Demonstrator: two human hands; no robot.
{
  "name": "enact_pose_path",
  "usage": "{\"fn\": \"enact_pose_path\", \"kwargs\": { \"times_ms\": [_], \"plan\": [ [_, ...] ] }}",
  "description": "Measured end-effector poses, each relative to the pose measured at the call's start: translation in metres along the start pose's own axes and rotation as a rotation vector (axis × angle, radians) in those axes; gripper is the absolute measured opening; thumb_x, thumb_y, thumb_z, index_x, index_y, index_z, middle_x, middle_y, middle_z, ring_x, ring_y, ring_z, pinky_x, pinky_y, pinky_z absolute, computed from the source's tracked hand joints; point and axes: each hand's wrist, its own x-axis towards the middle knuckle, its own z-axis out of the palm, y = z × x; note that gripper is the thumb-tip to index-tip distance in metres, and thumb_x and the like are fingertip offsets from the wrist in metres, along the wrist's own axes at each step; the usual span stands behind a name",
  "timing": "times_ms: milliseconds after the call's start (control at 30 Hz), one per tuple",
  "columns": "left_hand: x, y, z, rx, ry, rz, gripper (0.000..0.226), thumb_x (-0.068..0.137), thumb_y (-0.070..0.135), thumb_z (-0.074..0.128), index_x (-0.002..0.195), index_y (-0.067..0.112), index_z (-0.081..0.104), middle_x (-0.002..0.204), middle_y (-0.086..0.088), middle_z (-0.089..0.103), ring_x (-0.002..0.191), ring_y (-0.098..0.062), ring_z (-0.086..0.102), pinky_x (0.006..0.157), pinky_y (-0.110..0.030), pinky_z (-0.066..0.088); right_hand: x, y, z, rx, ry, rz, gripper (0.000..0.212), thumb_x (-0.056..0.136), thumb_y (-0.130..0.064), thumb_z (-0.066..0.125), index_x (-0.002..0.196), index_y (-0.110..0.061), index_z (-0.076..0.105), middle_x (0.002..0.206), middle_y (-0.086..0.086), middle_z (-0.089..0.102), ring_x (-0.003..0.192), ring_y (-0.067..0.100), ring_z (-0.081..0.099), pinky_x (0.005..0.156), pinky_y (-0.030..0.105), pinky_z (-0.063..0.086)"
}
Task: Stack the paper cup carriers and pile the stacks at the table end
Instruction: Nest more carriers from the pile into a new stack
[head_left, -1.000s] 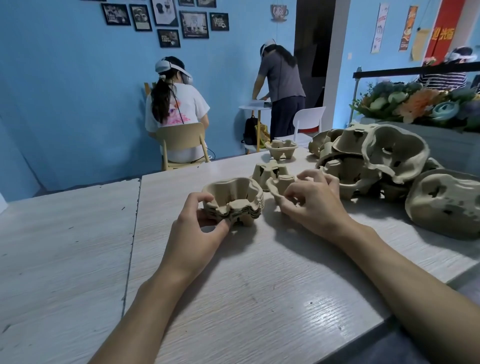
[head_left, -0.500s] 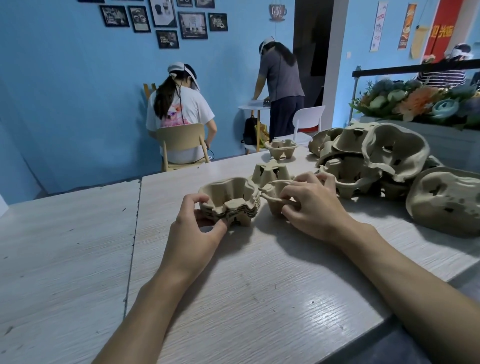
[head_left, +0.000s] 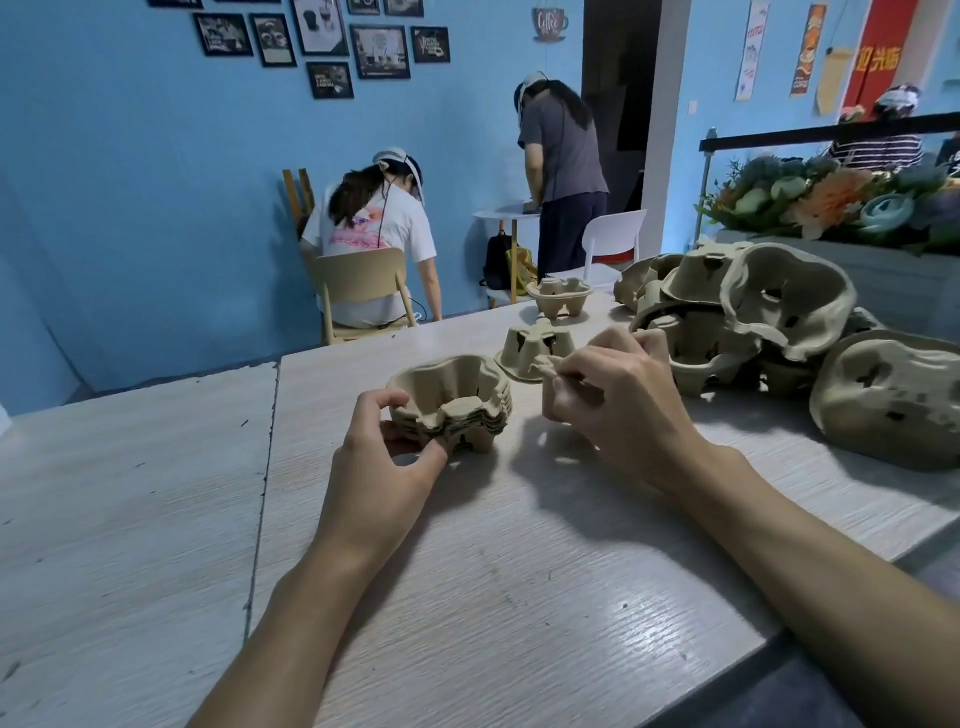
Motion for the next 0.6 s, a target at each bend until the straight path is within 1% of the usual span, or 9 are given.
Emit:
{"fn": "enact_pose_path", "kwargs": {
  "times_ms": [67,133,167,233,333,400,467,533,600],
  "plan": [
    [0.0001,-0.0001,0.0007,-0.001,0.003,0.004,0.045,0.085,0.014,0.077,0.118,0.03,0.052,0.097,0.01,0.067,0.085,-0.003,0.066,0.074,-0.023,0.053,0.0018,-0.0005,-0.0008,0.032,0.079,0.018,0.018,0.08,-0.026,0.057,0.077,-0.013,0.069,0.073,-0.003,0.064,0.082,0.021,0.058,0.081,0.034,0.026],
    [-0.0002,0.0,0.0016,-0.002,-0.005,0.007,0.045,0.084,0.014,0.077,0.118,0.03,0.052,0.097,0.01,0.067,0.086,-0.006,0.066,0.078,-0.031,0.056,0.003,0.0,-0.0006,0.03,0.122,0.015,0.018,0.08,-0.026,0.056,0.079,-0.013,0.068,0.075,-0.004,0.066,0.083,0.021,0.057,0.081,0.036,0.028],
    [-0.0004,0.0003,0.0019,-0.005,-0.011,0.012,0.045,0.084,0.014,0.077,0.118,0.03,0.053,0.097,0.011,0.067,0.087,-0.005,0.066,0.079,-0.031,0.056,0.0033,0.0007,-0.0003,0.015,0.14,0.009,0.016,0.082,-0.025,0.057,0.08,-0.013,0.067,0.077,-0.005,0.067,0.085,0.022,0.056,0.081,0.036,0.028],
    [-0.0007,0.0011,0.0026,-0.017,-0.028,0.028,0.044,0.084,0.014,0.078,0.117,0.03,0.053,0.098,0.013,0.067,0.088,0.001,0.066,0.08,-0.025,0.054,0.0033,0.0022,0.0,-0.006,0.17,0.01,0.014,0.087,-0.022,0.055,0.084,-0.014,0.066,0.082,-0.005,0.068,0.087,0.022,0.052,0.08,0.036,0.029],
    [-0.0014,0.0019,0.0035,-0.041,-0.057,0.039,0.044,0.084,0.014,0.079,0.116,0.03,0.054,0.099,0.011,0.069,0.088,0.004,0.066,0.078,-0.016,0.05,0.0034,0.0056,-0.0003,0.028,0.208,0.03,0.015,0.092,-0.014,0.049,0.089,-0.01,0.063,0.085,0.0,0.067,0.083,0.024,0.048,0.078,0.041,0.038],
    [-0.0021,0.0025,0.004,-0.05,-0.073,0.046,0.044,0.084,0.013,0.079,0.116,0.03,0.054,0.098,0.009,0.069,0.089,0.005,0.067,0.077,-0.013,0.05,0.004,0.0079,0.0001,0.072,0.239,0.032,0.014,0.092,-0.007,0.048,0.094,-0.006,0.062,0.087,0.005,0.066,0.081,0.026,0.049,0.076,0.046,0.044],
    [-0.0029,0.0037,0.0042,-0.057,-0.094,0.056,0.043,0.084,0.012,0.078,0.115,0.031,0.054,0.098,0.007,0.07,0.09,0.004,0.067,0.078,-0.014,0.052,0.0045,0.0085,0.0003,0.093,0.276,0.036,0.018,0.091,0.0,0.051,0.105,-0.002,0.062,0.095,0.008,0.066,0.084,0.028,0.052,0.078,0.048,0.046],
    [-0.004,0.0059,0.0048,-0.072,-0.125,0.066,0.042,0.085,0.011,0.078,0.113,0.032,0.054,0.099,0.006,0.071,0.091,0.002,0.068,0.081,-0.018,0.054,0.0055,0.0078,-0.0011,0.1,0.327,0.03,0.028,0.091,0.006,0.05,0.116,0.0,0.061,0.1,0.011,0.064,0.09,0.029,0.053,0.083,0.042,0.047],
    [-0.0056,0.008,0.0058,-0.09,-0.159,0.072,0.042,0.085,0.01,0.077,0.111,0.034,0.054,0.099,0.005,0.071,0.093,-0.001,0.068,0.086,-0.023,0.055,0.0067,0.0062,-0.0029,0.101,0.367,0.006,0.033,0.089,0.011,0.05,0.118,0.001,0.063,0.1,0.012,0.063,0.092,0.029,0.053,0.084,0.036,0.046]
  ]
}}
